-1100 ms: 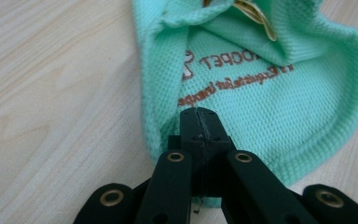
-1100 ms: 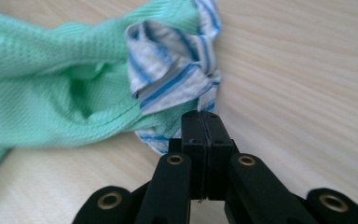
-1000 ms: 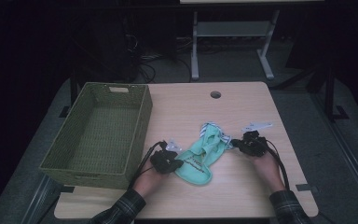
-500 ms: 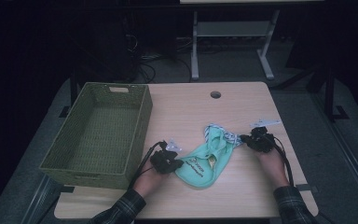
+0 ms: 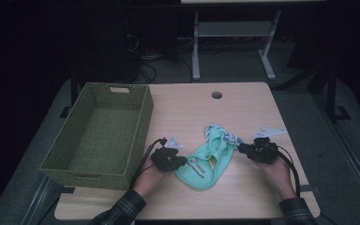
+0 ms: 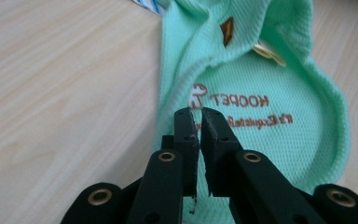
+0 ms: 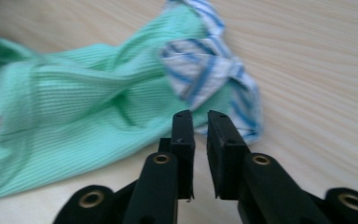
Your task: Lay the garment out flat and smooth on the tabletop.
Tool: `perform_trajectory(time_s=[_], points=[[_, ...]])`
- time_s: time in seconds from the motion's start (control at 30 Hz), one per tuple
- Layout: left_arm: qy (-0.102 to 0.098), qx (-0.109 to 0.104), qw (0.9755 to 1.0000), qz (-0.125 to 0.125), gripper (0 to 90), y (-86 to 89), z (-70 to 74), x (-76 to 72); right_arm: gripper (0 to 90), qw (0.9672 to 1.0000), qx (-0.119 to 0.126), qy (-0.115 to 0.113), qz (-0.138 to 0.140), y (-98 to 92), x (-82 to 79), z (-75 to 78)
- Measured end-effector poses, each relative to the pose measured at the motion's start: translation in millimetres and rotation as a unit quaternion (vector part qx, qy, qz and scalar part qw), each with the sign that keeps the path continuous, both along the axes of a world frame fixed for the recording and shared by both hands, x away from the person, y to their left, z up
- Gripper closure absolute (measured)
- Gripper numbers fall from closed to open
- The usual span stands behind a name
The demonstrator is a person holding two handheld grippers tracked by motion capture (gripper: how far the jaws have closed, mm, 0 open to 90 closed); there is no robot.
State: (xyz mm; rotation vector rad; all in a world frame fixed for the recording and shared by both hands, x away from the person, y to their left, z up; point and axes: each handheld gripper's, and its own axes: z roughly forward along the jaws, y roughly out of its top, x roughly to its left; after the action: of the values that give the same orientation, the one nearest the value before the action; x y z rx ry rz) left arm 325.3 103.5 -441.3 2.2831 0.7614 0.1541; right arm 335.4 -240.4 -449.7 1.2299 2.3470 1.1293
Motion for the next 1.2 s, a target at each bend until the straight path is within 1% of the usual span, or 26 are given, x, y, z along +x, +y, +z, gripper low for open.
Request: perform_trajectory(time_s=[0.03, 0.07, 0.1, 0.13, 0.17, 0.2, 0.23, 0.3, 0.33, 0.43, 0.47, 0.5, 0.53, 0.57, 0.63, 0.67, 0.7, 0.73, 0.83, 0.87, 0.97, 1.0, 1.1, 1.13, 1.17, 1.2], points=[[0.000, 0.000, 1.0000, 0.000, 84.8, 0.0, 0.0, 0.0, 83.3, 1.0000, 0.000, 0.000, 0.000, 0.0, 0.0, 0.0], [-0.002, -0.003, 1.0000, -0.001, 86.3, 0.2, 3.2, 3.0, 86.4, 0.9999, 0.007, 0.000, 0.013, 3.7, -5.6, -0.9], [-0.002, -0.003, 1.0000, -0.001, 87.2, 0.2, 3.2, 3.0, 86.4, 0.9999, 0.007, 0.000, 0.013, 3.7, -5.6, -0.9], [-0.002, -0.008, 1.0000, 0.001, 88.4, -0.3, 4.5, 4.4, 88.9, 0.9997, 0.008, 0.003, 0.023, 8.3, -9.9, -2.5], [-0.006, -0.008, 1.0000, 0.001, 88.4, -0.6, 5.8, 6.3, 88.9, 0.9997, 0.008, 0.003, 0.023, 8.3, -9.9, -2.5], [-0.005, -0.010, 0.9999, 0.002, 89.1, -1.5, 7.0, 8.0, 89.7, 0.9995, 0.011, 0.007, 0.027, 10.6, -11.6, -3.1], [-0.009, -0.009, 0.9999, 0.001, 89.3, -2.1, 7.8, 10.7, 89.8, 0.9994, 0.013, 0.012, 0.029, 12.8, -13.7, -3.3], [-0.014, -0.008, 0.9999, 0.002, 89.4, -3.7, 9.4, 15.3, 89.9, 0.9987, 0.022, 0.015, 0.043, 18.4, -17.2, -4.2], [-0.016, -0.011, 0.9998, 0.005, 89.4, -5.2, 10.3, 20.4, 89.9, 0.9986, 0.022, 0.017, 0.045, 20.7, -18.7, -4.4], [-0.017, -0.013, 0.9997, 0.008, 89.4, -7.0, 10.5, 25.0, 89.9, 0.9984, 0.020, 0.016, 0.051, 25.6, -20.9, -5.0], [-0.018, -0.016, 0.9997, 0.004, 89.4, -9.3, 10.0, 29.7, 89.9, 0.9980, 0.019, 0.019, 0.057, 29.5, -22.4, -6.5], [-0.018, -0.016, 0.9997, 0.004, 89.4, -9.3, 10.0, 29.7, 89.9, 0.9980, 0.019, 0.019, 0.057, 29.5, -22.4, -6.5], [-0.015, -0.017, 0.9997, 0.002, 89.4, -11.3, 9.9, 31.3, 89.9, 0.9977, 0.014, 0.017, 0.064, 33.0, -23.8, -8.2], [-0.018, -0.016, 0.9997, -0.003, 89.4, -13.3, 9.8, 33.2, 89.9, 0.9977, 0.014, 0.017, 0.064, 33.0, -23.8, -8.2], [-0.017, -0.018, 0.9997, -0.004, 89.4, -18.8, 9.0, 36.0, 89.9, 0.9974, 0.010, 0.017, 0.069, 36.4, -25.6, -8.9], [-0.019, -0.016, 0.9996, -0.011, 89.4, -23.9, 7.7, 39.4, 89.9, 0.9973, 0.013, 0.017, 0.070, 39.1, -27.6, -9.6], [-0.019, -0.016, 0.9996, -0.011, 89.4, -23.9, 7.7, 39.4, 89.9, 0.9973, 0.013, 0.017, 0.070, 39.1, -27.6, -9.6], [-0.016, -0.013, 0.9996, -0.017, 89.4, -30.0, 4.9, 41.6, 89.9, 0.9970, 0.008, 0.022, 0.073, 42.4, -28.5, -11.4], [-0.015, -0.009, 0.9996, -0.023, 89.4, -35.5, 0.8, 43.4, 89.9, 0.9966, 0.004, 0.026, 0.078, 45.9, -29.0, -13.3], [-0.015, -0.001, 0.9994, -0.030, 89.4, -40.2, -3.5, 44.5, 89.8, 0.9963, 0.003, 0.027, 0.081, 48.9, -29.7, -14.3], [-0.011, 0.006, 0.9993, -0.035, 89.4, -43.7, -7.5, 44.9, 89.8, 0.9959, -0.001, 0.025, 0.087, 50.8, -29.8, -15.3], [-0.011, 0.011, 0.9992, -0.037, 89.4, -44.5, -8.9, 45.5, 89.8, 0.9956, -0.002, 0.030, 0.088, 52.9, -30.2, -16.8], [-0.007, 0.015, 0.9993, -0.035, 89.4, -46.0, -13.2, 46.5, 89.8, 0.9949, -0.009, 0.033, 0.095, 55.5, -29.6, -19.3], [-0.004, 0.023, 0.9990, -0.038, 89.5, -45.3, -15.5, 47.4, 89.8, 0.9946, -0.011, 0.035, 0.097, 56.4, -29.4, -20.2], [-0.004, 0.023, 0.9990, -0.038, 89.4, -45.3, -15.5, 47.4, 89.8, 0.9946, -0.011, 0.035, 0.097, 56.4, -29.4, -20.2], [0.002, 0.028, 0.9989, -0.038, 89.5, -45.1, -17.4, 47.6, 89.8, 0.9946, -0.010, 0.036, 0.097, 57.2, -29.2, -20.5]])
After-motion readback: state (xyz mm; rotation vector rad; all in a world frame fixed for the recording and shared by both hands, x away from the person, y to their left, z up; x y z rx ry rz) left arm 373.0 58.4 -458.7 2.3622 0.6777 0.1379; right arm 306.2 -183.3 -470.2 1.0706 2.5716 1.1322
